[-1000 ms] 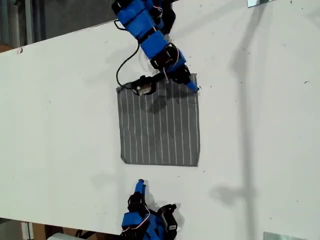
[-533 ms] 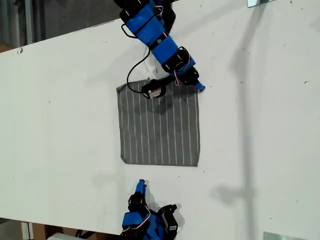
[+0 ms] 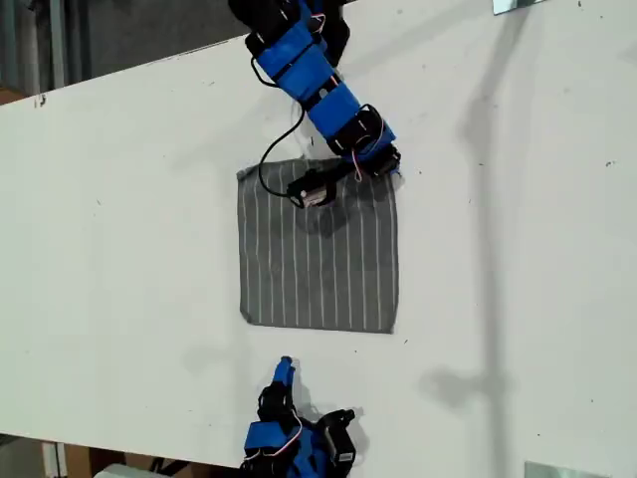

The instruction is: Grasp corners of a square towel and fold twice.

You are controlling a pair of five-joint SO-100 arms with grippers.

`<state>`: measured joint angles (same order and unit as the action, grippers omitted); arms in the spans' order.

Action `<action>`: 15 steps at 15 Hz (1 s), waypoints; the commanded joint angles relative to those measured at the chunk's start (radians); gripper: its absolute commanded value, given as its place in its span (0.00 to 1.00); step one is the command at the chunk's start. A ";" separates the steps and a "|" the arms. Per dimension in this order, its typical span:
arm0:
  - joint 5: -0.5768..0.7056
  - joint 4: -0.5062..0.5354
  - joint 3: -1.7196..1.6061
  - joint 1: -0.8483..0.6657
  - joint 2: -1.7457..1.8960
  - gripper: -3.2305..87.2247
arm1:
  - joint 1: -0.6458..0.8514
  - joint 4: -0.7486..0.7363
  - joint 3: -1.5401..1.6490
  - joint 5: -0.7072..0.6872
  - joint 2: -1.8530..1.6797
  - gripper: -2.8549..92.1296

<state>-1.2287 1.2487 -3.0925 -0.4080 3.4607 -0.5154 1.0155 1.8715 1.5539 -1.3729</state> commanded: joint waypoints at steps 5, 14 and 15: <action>-0.330 -0.107 0.179 0.313 -0.189 0.10 | 0.023 0.120 -0.146 -0.034 0.032 0.03; -0.393 -0.308 1.009 0.686 -1.758 0.18 | 0.014 0.121 -0.169 -0.048 0.083 0.03; -0.374 -0.282 1.131 0.709 -1.858 0.19 | 0.012 0.118 -0.167 -0.046 0.094 0.03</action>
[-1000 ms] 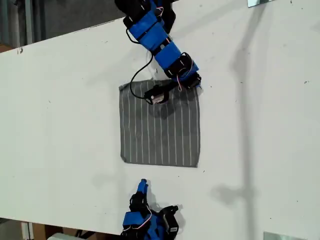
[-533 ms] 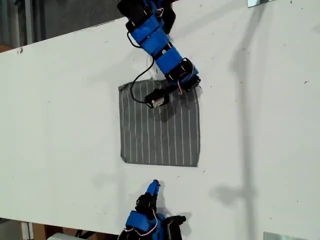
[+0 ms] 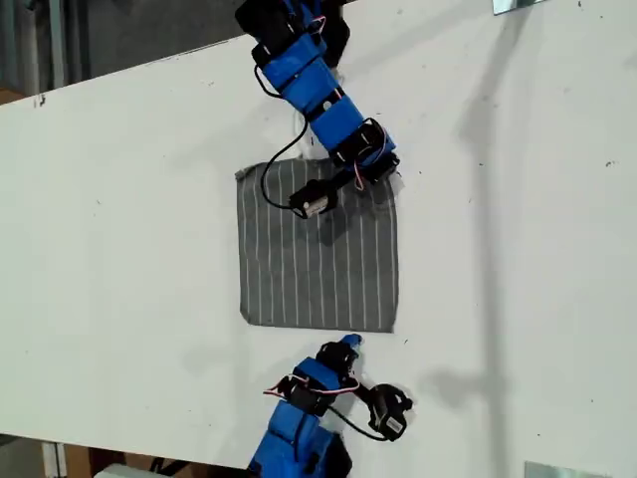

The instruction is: Grasp corners of a square towel and fold twice.

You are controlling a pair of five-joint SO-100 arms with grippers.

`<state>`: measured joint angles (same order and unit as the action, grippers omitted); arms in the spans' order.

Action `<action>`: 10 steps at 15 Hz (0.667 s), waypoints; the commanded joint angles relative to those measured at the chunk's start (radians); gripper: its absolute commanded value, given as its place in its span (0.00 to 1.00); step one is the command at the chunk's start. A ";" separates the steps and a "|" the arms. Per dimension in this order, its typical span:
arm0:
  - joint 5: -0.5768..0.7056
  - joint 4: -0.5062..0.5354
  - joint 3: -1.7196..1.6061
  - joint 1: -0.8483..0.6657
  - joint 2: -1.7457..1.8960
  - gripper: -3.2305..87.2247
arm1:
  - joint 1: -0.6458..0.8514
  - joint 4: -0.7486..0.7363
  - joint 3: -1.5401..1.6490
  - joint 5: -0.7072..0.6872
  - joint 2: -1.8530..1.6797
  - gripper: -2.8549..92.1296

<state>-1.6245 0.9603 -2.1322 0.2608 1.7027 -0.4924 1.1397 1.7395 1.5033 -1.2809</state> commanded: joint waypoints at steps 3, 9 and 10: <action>0.098 0.094 0.439 0.044 -0.316 0.22 | -0.011 -0.032 -0.034 0.005 0.029 0.03; 0.044 0.117 0.580 0.103 -0.483 0.23 | -0.021 -0.032 -0.040 0.005 0.021 0.03; 0.031 0.107 0.583 0.120 -0.485 0.22 | -0.021 -0.032 -0.041 0.005 0.021 0.03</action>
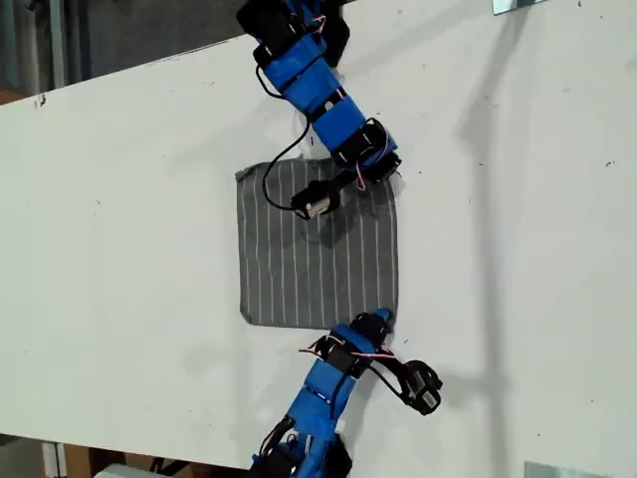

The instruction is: Grasp corners of a square towel and fold twice.

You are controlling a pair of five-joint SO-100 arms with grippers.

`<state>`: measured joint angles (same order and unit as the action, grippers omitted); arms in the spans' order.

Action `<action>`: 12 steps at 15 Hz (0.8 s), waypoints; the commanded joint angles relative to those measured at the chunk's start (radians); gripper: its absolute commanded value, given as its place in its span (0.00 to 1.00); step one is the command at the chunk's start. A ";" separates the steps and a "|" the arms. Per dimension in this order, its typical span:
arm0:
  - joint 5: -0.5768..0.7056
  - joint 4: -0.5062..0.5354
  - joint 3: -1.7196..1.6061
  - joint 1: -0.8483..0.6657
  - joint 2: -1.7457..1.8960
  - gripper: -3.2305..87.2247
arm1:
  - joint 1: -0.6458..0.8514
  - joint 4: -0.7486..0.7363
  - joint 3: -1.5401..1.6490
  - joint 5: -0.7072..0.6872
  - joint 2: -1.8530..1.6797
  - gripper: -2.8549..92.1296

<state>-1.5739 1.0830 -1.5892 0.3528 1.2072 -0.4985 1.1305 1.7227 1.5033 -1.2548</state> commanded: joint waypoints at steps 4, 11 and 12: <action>-0.081 -0.195 -0.025 0.063 -0.097 0.04 | -0.021 -0.020 -0.041 0.006 0.002 0.03; -0.120 -0.026 0.089 0.104 -0.018 0.04 | -0.051 0.262 -0.293 0.011 -0.023 0.03; -0.061 0.083 0.210 0.083 -0.008 0.04 | -0.049 0.328 -0.348 0.005 -0.063 0.03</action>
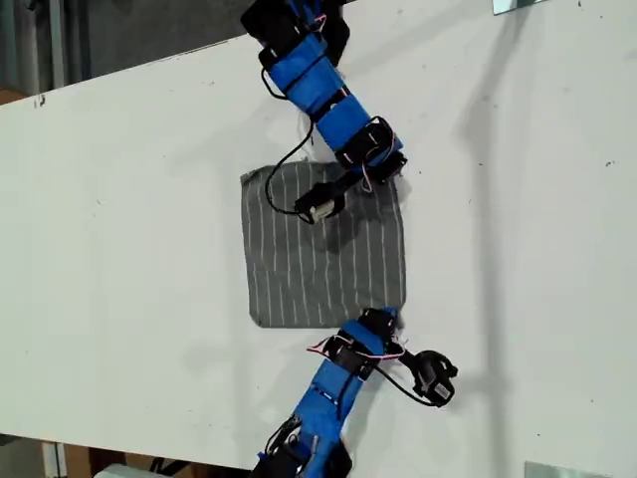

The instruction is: Grasp corners of a square towel and fold twice.

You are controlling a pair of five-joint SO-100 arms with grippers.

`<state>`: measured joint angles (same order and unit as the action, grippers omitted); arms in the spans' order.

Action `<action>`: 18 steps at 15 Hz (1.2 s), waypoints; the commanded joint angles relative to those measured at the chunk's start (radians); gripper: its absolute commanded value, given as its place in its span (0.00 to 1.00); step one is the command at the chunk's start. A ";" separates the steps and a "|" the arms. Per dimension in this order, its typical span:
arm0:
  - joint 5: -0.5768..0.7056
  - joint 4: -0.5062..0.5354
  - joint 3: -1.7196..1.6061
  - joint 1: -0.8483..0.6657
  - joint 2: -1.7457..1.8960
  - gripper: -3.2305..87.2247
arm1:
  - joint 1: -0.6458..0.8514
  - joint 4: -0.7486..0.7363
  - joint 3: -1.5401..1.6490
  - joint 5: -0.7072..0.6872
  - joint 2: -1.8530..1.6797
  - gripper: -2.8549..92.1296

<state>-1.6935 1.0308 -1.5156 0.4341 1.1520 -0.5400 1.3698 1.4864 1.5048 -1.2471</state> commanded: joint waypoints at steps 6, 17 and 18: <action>0.448 0.459 0.465 -0.250 0.155 0.04 | 0.244 0.141 -0.107 -0.222 -0.291 0.03; 0.824 0.472 0.149 -1.054 0.360 0.04 | 1.054 -0.003 -0.008 -0.618 -0.367 0.03; 0.844 0.469 0.189 -1.092 0.311 0.04 | 1.101 -0.034 -0.014 -0.620 -0.311 0.03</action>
<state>-0.8759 1.5094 -1.3698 -0.6013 1.4834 0.5031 1.3744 1.4895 0.8974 -1.5831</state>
